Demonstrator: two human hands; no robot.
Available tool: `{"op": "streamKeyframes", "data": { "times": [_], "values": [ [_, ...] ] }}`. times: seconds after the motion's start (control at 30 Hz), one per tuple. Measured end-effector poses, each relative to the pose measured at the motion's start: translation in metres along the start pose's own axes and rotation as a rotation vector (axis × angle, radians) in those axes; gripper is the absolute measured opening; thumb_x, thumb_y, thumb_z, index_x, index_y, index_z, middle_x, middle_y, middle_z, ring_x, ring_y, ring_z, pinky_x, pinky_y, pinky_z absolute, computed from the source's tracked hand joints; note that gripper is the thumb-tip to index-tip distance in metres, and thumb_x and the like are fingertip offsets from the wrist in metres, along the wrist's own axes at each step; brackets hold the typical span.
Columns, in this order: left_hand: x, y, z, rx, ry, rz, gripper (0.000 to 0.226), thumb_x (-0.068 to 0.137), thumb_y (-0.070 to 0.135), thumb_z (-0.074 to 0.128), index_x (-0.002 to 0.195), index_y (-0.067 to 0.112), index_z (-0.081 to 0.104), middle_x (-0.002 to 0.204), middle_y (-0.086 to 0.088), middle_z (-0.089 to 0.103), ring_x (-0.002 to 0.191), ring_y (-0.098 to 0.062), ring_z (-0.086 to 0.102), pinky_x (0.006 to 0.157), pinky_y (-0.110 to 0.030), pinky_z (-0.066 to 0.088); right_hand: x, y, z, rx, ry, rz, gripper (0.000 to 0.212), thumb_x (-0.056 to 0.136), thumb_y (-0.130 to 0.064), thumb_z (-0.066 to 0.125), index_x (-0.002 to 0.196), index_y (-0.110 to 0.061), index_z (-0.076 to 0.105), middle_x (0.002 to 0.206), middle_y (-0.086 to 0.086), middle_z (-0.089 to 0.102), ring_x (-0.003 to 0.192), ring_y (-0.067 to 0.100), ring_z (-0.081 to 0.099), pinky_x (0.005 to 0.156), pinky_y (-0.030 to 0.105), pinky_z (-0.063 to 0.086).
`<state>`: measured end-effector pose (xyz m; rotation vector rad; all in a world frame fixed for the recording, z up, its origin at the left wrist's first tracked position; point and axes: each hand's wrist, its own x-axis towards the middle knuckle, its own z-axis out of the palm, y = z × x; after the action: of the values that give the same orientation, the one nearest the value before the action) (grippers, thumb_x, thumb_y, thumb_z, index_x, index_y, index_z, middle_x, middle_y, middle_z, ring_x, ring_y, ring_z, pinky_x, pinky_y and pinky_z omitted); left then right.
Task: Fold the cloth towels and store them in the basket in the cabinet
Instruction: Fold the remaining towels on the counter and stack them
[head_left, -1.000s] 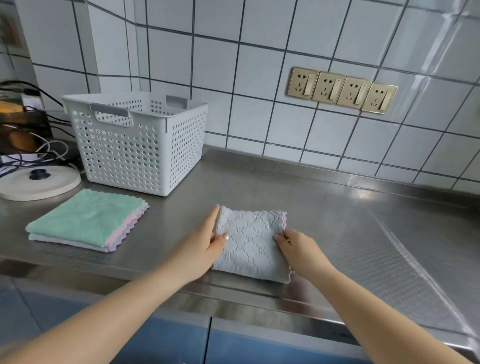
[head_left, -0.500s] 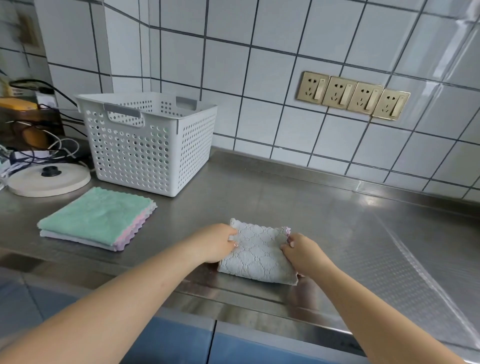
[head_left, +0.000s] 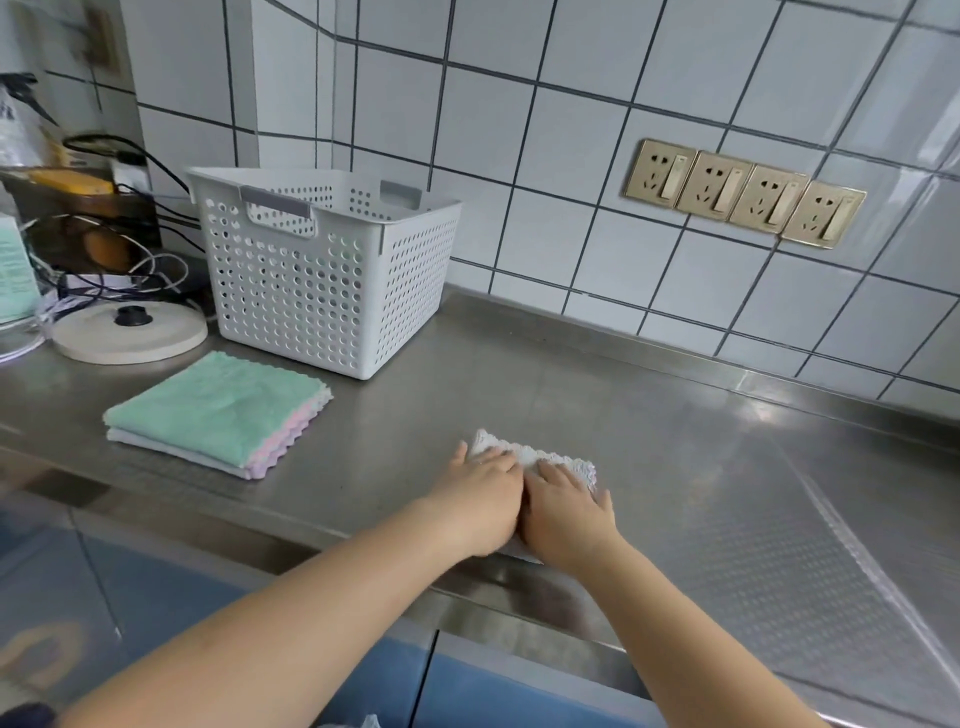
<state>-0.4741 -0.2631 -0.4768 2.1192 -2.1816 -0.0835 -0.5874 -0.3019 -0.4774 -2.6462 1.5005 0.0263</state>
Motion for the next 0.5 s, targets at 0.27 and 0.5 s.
{"op": "streamKeyframes", "data": {
  "times": [0.27,0.5],
  "values": [
    [-0.007,-0.022,0.007,-0.063,-0.097,-0.070,0.063,0.098,0.041,0.024,0.151,0.014,0.004,0.160,0.000,-0.005,0.146,-0.011,-0.006,0.117,-0.050,-0.006,-0.014,0.021,0.008,0.015,-0.052,0.103,0.067,0.092,-0.064,0.014,0.149,-0.034,0.000,0.159,-0.006,-0.008,0.146,0.014,-0.009,0.112,0.061,-0.001],
    [-0.006,-0.025,0.003,-0.025,-0.123,-0.057,0.067,0.098,0.046,0.023,0.151,0.011,0.000,0.159,-0.002,-0.006,0.146,-0.012,-0.007,0.117,-0.048,-0.006,-0.017,0.021,0.006,0.007,-0.089,0.145,0.071,0.089,-0.069,0.013,0.149,-0.034,-0.001,0.159,0.001,-0.007,0.147,0.020,-0.003,0.113,0.060,-0.001]
  ]
}}
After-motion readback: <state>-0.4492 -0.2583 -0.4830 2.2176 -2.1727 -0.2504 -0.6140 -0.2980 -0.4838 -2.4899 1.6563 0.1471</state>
